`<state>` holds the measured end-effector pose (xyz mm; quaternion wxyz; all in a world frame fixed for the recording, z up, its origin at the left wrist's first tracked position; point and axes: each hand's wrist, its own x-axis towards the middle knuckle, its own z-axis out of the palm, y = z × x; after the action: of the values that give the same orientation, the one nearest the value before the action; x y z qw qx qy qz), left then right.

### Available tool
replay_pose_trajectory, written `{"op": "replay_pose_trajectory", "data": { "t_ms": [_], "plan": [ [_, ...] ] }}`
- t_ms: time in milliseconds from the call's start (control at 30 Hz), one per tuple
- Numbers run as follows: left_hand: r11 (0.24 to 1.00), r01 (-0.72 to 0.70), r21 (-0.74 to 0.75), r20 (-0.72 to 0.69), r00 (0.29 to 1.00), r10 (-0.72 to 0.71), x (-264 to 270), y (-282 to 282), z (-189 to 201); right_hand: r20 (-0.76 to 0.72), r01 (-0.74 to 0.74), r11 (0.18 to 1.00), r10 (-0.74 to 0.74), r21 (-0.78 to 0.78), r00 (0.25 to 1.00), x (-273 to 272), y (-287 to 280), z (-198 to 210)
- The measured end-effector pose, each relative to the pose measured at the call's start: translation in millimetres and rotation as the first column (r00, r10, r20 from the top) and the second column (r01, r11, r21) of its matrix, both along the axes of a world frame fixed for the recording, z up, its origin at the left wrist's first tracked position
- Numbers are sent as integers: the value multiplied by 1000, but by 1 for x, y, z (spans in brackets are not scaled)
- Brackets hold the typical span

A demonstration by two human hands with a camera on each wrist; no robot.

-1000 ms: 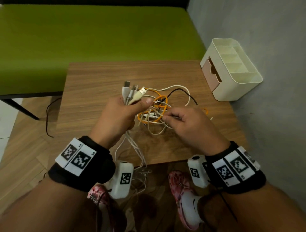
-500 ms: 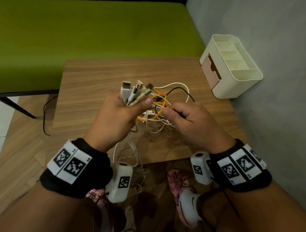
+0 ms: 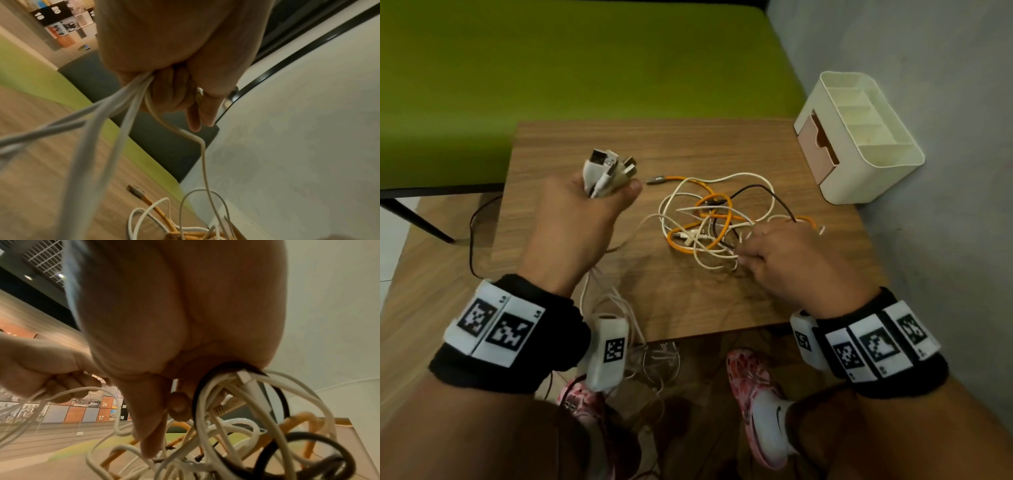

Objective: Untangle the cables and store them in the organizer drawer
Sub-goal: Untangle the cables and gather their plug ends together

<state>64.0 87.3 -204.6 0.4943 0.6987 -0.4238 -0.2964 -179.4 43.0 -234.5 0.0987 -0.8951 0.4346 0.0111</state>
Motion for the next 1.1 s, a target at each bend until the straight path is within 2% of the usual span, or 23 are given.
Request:
{"op": "replay_pose_trajectory", "data": {
  "t_ms": [67,200,267,500,633,733,800,867,933,1000,1100],
  "plan": [
    [998,52,-29,67,997,-50,-10,4,7,1,3,1000,-3,-22,1000,3,1,0],
    [962,272,-9,127,955,-269,-29,7,3,187,-11,992,35,-128,982,7,3,0],
    [942,335,26,162,928,-335,-29,4,-7,264,-12,988,54,-157,963,11,4,2],
    [855,514,69,113,848,-519,-32,4,-14,531,-73,982,157,-175,833,20,3,14],
    [859,511,6,76,857,-510,-34,3,-9,600,-47,995,90,-88,795,18,4,14],
    [914,395,-89,-150,902,-404,-28,1,-3,516,14,998,-42,58,856,11,3,13],
    [932,346,-111,-217,906,-362,-22,0,0,430,61,992,-105,113,897,8,-2,10],
    [939,341,-52,-172,923,-345,-19,-2,-3,433,83,994,-107,72,895,3,-6,9],
    [931,357,82,-11,934,-357,-15,-5,-13,522,72,997,-75,27,850,-1,-10,8],
    [894,391,220,116,899,-422,-16,-6,-24,586,54,998,-56,21,808,-3,-11,8],
    [862,457,218,91,870,-484,-28,-4,-28,585,47,996,-81,73,807,2,-7,6]
  ]
}}
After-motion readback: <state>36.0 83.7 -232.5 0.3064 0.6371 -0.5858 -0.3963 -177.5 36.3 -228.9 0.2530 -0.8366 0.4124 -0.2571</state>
